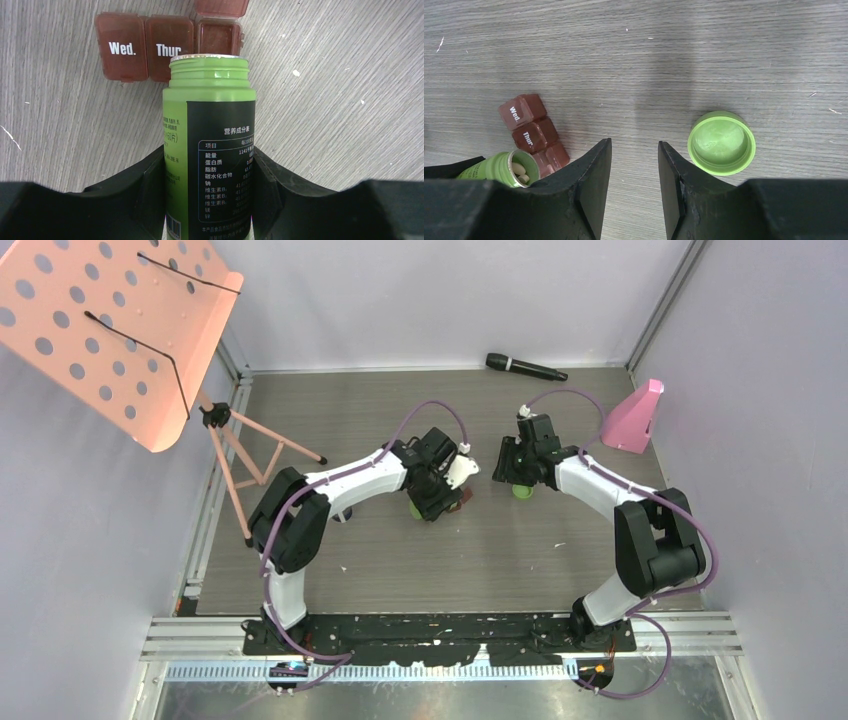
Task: Sort the pills into containers
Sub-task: Pour the pill into the pill container.
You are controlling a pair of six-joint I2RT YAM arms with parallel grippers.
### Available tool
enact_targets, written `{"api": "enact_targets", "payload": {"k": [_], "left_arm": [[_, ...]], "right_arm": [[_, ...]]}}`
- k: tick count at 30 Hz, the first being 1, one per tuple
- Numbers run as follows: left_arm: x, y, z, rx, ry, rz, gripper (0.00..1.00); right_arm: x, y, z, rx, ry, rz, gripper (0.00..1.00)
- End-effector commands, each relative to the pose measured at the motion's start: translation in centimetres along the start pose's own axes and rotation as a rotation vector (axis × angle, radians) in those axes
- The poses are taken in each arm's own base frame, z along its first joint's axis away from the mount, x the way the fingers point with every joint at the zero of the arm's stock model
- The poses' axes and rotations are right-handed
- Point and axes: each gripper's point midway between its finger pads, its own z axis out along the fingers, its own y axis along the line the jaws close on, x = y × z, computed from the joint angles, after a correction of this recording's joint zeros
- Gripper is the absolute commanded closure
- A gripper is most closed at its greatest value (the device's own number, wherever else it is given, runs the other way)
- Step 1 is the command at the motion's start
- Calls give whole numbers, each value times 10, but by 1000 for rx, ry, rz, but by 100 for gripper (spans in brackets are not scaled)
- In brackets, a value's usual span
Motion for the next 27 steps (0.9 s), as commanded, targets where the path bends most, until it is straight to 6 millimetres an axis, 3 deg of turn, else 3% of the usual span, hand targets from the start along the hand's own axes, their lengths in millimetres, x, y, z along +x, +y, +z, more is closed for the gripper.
{"api": "enact_targets", "payload": {"k": [1, 27], "left_arm": [[-14, 4, -8, -21, -21, 20, 100], [-14, 2, -13, -11, 5, 16, 100]], "right_arm": [[-9, 6, 0, -19, -24, 8, 54], [-7, 6, 1, -20, -18, 12, 54]]}}
